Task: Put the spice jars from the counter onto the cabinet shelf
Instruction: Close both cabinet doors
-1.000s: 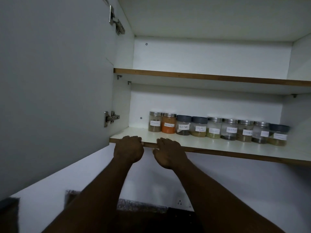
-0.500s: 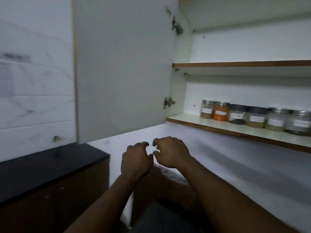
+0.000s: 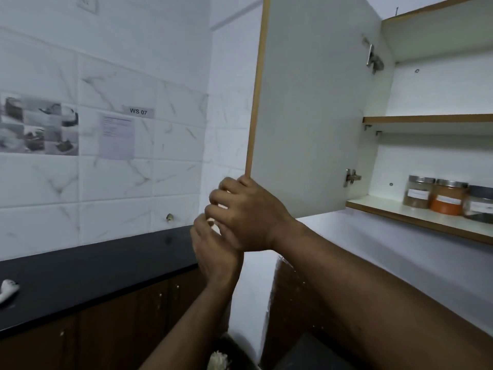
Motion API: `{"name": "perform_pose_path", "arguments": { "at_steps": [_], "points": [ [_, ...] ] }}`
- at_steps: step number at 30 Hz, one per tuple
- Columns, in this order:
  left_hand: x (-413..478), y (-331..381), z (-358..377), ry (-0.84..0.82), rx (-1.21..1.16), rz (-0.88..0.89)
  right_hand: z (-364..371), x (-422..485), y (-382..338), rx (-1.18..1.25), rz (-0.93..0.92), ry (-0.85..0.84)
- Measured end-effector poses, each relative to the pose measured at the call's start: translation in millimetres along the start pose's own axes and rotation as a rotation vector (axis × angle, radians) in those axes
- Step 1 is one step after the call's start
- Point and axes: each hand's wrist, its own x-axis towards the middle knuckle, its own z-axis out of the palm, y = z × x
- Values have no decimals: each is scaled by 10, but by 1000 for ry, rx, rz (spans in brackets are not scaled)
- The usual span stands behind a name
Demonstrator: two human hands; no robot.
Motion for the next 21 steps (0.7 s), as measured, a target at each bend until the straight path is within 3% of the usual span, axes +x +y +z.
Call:
{"name": "perform_pose_path", "arguments": {
  "at_steps": [3, 6, 13, 16, 19, 21],
  "points": [
    [147, 14, -54, -104, -62, 152, -28, 151, 66, -123, 64, -162],
    [113, 1, -43, -211, -233, 151, -65, 109, 147, -197, 159, -253],
    [-127, 142, 147, -88, -386, 181, -321, -491, 326, -244, 257, -267],
    [-309, 310, 254, -87, -418, 273, -523, -769, 426, -176, 481, -105],
    [-651, 536, 380, -177, -456, 392, -725, -1028, 481, -20, 802, 155],
    [-883, 716, 477, -239, -502, 466, -840, -1216, 519, -17, 941, 244]
  ]
}}
